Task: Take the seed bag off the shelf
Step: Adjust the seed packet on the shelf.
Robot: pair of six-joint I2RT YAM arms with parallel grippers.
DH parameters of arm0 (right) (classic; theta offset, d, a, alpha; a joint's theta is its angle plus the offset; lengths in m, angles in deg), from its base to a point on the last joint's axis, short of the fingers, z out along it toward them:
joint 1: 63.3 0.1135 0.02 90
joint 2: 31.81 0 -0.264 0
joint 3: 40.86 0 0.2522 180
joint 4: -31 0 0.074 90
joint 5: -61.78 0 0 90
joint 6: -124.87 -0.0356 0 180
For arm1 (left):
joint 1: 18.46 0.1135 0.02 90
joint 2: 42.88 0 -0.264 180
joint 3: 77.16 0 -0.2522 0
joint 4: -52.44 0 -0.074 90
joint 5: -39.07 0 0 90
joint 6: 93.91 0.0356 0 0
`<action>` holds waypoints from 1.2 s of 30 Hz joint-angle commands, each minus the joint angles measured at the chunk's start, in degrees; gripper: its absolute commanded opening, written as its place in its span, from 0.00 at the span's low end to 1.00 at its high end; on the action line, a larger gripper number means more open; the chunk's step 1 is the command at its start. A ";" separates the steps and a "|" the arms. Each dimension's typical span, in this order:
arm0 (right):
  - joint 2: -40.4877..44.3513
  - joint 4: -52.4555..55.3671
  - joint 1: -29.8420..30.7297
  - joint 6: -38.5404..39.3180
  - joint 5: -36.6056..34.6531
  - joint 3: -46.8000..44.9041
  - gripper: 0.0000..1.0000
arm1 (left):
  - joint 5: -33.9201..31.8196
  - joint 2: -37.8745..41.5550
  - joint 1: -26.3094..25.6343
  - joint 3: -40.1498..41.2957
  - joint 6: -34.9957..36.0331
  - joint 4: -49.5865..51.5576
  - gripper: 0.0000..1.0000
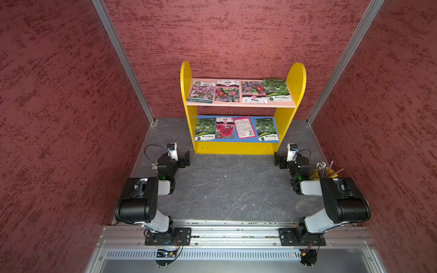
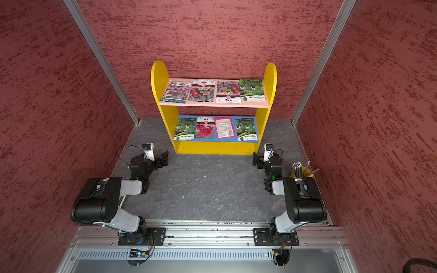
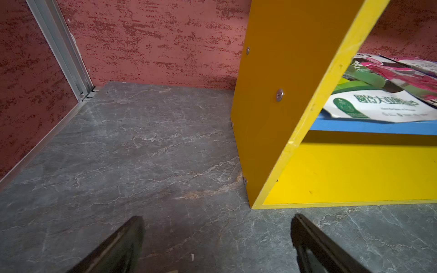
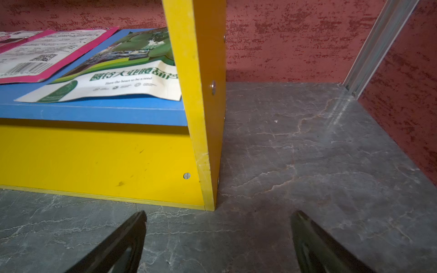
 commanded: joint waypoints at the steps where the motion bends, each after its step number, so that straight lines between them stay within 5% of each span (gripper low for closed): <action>1: -0.06 -1.48 -0.30 0.05 -0.44 0.36 0.98 | -0.50 0.15 -0.28 -0.32 0.72 -0.05 1.00; 21: 1.40 -4.21 -0.30 -0.48 -1.41 -1.72 0.98 | -2.06 1.29 -0.60 3.28 0.66 -6.09 1.00; 25: 10.98 3.10 -0.35 -0.52 -2.46 -1.76 0.98 | -5.43 9.77 -2.01 6.26 1.05 -4.64 1.00; 28: 20.73 13.75 -0.30 -3.23 -3.56 -0.46 0.99 | -9.74 20.24 -5.63 5.39 2.69 5.85 1.00; 36: 45.13 42.63 -0.03 -10.33 -5.91 8.21 0.98 | -17.89 40.07 -21.61 -4.57 1.88 33.70 1.00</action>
